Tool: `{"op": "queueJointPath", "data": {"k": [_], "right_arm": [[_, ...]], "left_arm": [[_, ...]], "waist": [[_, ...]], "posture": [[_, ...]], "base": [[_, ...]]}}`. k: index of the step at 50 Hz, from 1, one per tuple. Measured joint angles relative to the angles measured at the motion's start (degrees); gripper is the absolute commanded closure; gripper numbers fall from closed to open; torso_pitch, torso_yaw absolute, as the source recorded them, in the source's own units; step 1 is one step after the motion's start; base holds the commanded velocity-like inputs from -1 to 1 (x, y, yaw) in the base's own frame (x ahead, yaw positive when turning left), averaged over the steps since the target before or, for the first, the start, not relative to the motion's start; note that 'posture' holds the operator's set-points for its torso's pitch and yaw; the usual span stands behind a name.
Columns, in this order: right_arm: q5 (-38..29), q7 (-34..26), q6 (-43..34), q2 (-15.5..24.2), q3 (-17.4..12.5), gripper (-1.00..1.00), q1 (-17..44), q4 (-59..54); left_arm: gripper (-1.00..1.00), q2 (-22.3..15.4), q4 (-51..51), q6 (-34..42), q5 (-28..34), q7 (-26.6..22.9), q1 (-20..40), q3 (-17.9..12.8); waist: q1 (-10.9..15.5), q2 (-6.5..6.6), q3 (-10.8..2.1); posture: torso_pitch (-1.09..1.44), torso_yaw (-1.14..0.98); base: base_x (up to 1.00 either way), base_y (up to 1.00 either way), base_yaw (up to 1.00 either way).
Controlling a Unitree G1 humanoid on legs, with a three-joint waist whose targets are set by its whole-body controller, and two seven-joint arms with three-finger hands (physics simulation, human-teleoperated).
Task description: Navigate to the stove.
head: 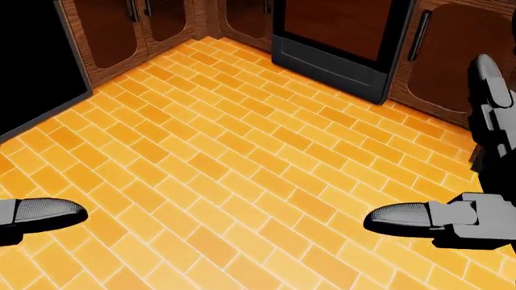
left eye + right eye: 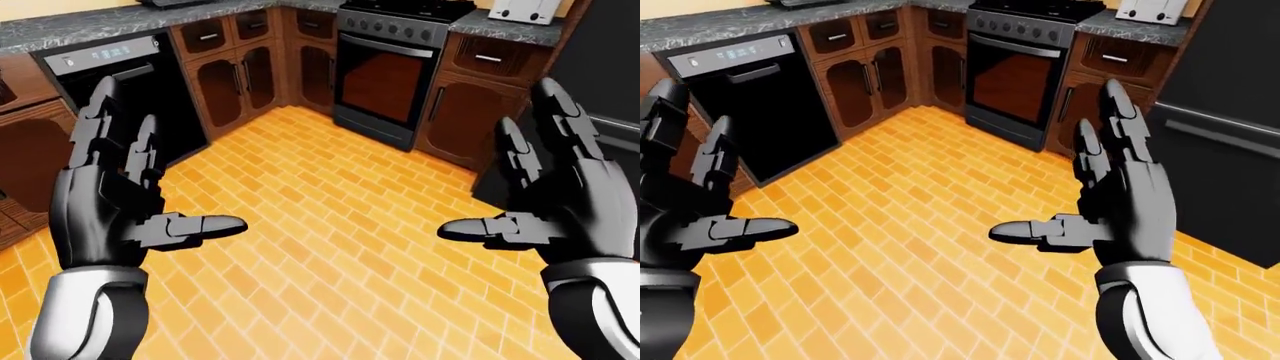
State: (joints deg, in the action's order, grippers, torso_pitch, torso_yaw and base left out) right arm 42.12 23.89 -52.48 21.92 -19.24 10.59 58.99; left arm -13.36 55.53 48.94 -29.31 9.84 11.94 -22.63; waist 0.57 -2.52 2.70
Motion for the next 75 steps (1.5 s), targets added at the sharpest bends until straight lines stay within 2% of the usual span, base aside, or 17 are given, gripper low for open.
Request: {"op": "queueJointPath", "data": {"k": [5,12,15,18,22,25,31,35,38,41,44,51,54,57,65,70,75], "right_arm": [[-0.8,0.3,-1.0,-0.3,0.0,-1.0,-0.3,-0.8],[-0.8,-0.1,0.0,-0.3,0.1,-1.0,0.1,0.1],[-0.6,-0.7,-0.8,-1.1,1.5,-1.0,-0.6,-0.5],[-1.1,-1.4,-0.9,-1.3,0.9,-1.0,-0.8,-0.3],[-1.4,-1.3,-0.3,-1.0,0.3,-1.0,-0.2,0.4],[-1.2,-1.1,-0.4,-0.9,0.5,-1.0,0.4,0.4],[-1.9,-0.9,-2.0,-1.3,-0.7,-1.0,0.4,-0.7],[-1.8,-1.1,-1.3,-1.3,-0.7,-1.0,0.5,0.2],[-2.0,-1.4,-1.2,-1.3,-0.6,-1.0,0.5,0.0],[-1.5,-1.7,-1.9,-1.9,0.5,-1.0,0.2,-0.5],[-1.3,-1.9,-2.5,-1.8,0.3,-1.0,0.5,-0.5],[-2.3,-2.3,-1.4,-2.3,0.1,-1.0,0.9,0.6],[-2.8,-2.5,-2.1,-2.3,-0.8,-1.0,0.5,-0.6],[-3.1,-1.9,-2.5,-1.9,-0.8,-1.0,0.1,-1.0],[-3.2,-2.4,-1.0,-2.3,0.0,-1.0,0.3,0.1],[-2.8,-2.8,-1.9,-2.4,1.2,-1.0,-0.4,-0.5],[-3.8,-3.0,-1.0,-2.4,0.5,-1.0,0.1,0.5]], "left_arm": [[-1.0,-0.4,-0.4,0.9,-0.8,-0.3,0.0,0.1],[-1.0,-0.8,0.4,-0.1,-0.7,0.0,0.3,-0.3],[-1.0,-0.6,-0.8,0.4,-0.4,0.3,-0.5,-0.8],[-1.0,-0.5,-1.0,0.3,0.2,0.3,-0.6,-0.5],[-1.0,-0.4,-0.1,-0.5,0.3,0.0,-0.2,-0.3],[-1.0,-0.7,-0.2,-0.3,0.2,0.0,0.3,-0.6],[-1.0,-0.3,-0.9,0.9,-0.4,-0.2,0.2,0.8],[-1.0,-0.3,-0.2,0.0,0.1,-0.2,0.4,0.7],[-1.0,-0.3,-0.1,-0.2,0.3,-0.4,0.5,0.8],[-1.0,-0.2,-1.3,0.1,0.9,-0.3,-0.2,0.3],[-1.0,-0.2,-1.6,0.7,1.4,-0.1,0.1,0.4],[-1.0,-0.4,-0.3,0.0,1.0,-0.3,0.6,0.2],[-1.0,0.4,-1.0,0.4,0.9,-0.6,0.2,1.6],[-1.0,0.3,-1.0,1.1,0.5,-0.8,0.1,1.6],[-1.0,-0.2,-0.2,-0.3,0.6,-0.7,0.3,0.4],[-1.0,0.0,-1.9,0.6,1.2,-0.2,-0.5,-0.1],[-1.0,-0.3,-0.4,-0.5,0.7,-0.3,0.1,-0.3]], "waist": [[-0.7,0.56,-0.06],[-1.1,5.93,-0.2],[-0.2,5.49,0.31],[0.1,4.62,-0.36],[0.5,2.08,-0.2],[0.7,-1.0,-0.59],[-0.7,0.02,-0.27],[-1.0,2.81,0.3],[-1.3,6.03,-0.09],[0.0,5.53,0.39],[0.3,4.83,-0.43],[0.8,-0.61,-0.45],[-0.5,0.09,0.28],[-0.8,0.25,-0.09],[-0.9,5.73,-0.19],[0.4,4.69,0.01],[0.8,1.85,0.02]], "posture": [[0.0,0.0],[0.0,0.0],[0.0,0.0],[0.0,0.0],[0.0,0.0],[0.0,0.0],[0.0,0.0],[0.0,0.0],[0.0,0.0],[0.0,0.0],[0.0,0.0],[0.0,0.0],[0.0,0.0],[0.0,0.0],[0.0,0.0],[0.0,0.0],[0.0,0.0]], "base": [[0.2,0.0,0.0],[0.21,0.0,0.0],[0.2,0.0,0.0],[0.21,0.0,0.0],[0.21,0.0,0.0],[0.21,0.0,0.0],[0.21,0.0,0.0],[0.21,0.0,0.0],[0.21,0.0,0.0],[0.2,0.0,0.0],[0.21,0.0,0.0],[0.2,0.0,0.0],[0.21,0.0,0.0],[0.21,0.0,0.0],[0.21,0.0,0.0],[0.29,0.0,0.0],[0.3,0.0,0.0]]}}
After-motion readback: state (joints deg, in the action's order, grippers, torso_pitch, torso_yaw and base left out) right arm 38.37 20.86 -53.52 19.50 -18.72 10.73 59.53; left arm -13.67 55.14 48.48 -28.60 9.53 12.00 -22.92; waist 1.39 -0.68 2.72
